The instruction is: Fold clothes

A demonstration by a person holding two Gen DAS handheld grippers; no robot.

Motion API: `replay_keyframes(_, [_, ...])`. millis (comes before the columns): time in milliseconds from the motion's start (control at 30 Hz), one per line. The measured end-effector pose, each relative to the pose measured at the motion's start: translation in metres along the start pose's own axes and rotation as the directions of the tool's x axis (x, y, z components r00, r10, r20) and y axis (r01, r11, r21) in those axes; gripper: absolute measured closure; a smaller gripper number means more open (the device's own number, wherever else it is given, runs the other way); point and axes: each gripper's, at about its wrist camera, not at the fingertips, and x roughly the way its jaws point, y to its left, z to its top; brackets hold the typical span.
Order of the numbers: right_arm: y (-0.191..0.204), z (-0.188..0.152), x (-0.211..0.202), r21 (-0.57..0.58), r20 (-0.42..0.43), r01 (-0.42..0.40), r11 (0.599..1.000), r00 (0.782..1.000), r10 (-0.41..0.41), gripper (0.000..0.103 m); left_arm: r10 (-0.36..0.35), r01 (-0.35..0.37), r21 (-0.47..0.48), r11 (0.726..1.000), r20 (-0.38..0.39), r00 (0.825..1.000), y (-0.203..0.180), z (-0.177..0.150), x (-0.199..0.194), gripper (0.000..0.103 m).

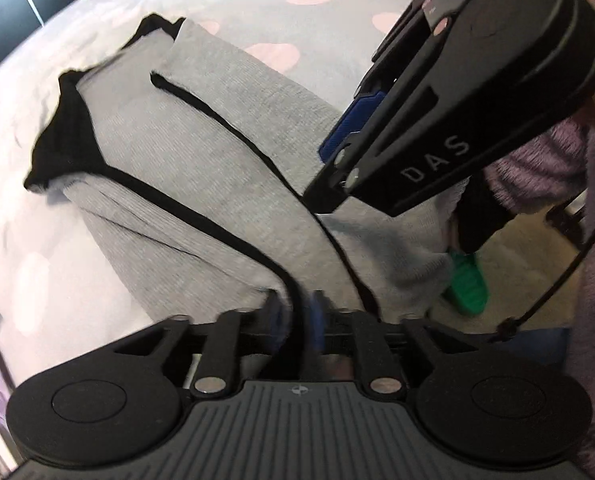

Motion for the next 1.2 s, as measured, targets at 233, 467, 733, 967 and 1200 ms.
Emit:
replay_keyframes(233, [0.011, -0.002, -0.001, -0.012, 0.032, -0.119, 0.993, 0.992, 0.12, 0.072, -0.066, 0.066, -0.114, 0.991, 0.003, 0.998, 0.006, -0.012, -0.009, 0.058])
replay_keyframes(467, [0.019, 0.003, 0.024, 0.09, -0.022, -0.219, 0.972, 0.975, 0.222, 0.071, -0.122, 0.123, -0.15, 0.981, 0.021, 0.992, 0.004, -0.02, -0.015, 0.053])
replay_keyframes(733, [0.025, -0.003, 0.037, 0.064, -0.081, -0.135, 0.989, 0.987, 0.14, 0.096, -0.1, 0.117, -0.237, 0.964, 0.084, 0.991, 0.023, -0.035, -0.041, 0.053])
replay_keyframes(967, [0.01, -0.009, 0.029, 0.144, -0.049, -0.131, 0.981, 0.989, 0.139, 0.088, -0.018, 0.035, -0.308, 0.951, 0.06, 0.998, 0.047, -0.051, -0.047, 0.053])
replay_keyframes(1200, [0.02, -0.018, 0.024, 0.174, -0.036, -0.264, 0.949, 0.961, 0.274, 0.067, 0.007, -0.015, -0.273, 0.962, -0.03, 1.0, 0.047, -0.064, -0.041, 0.053])
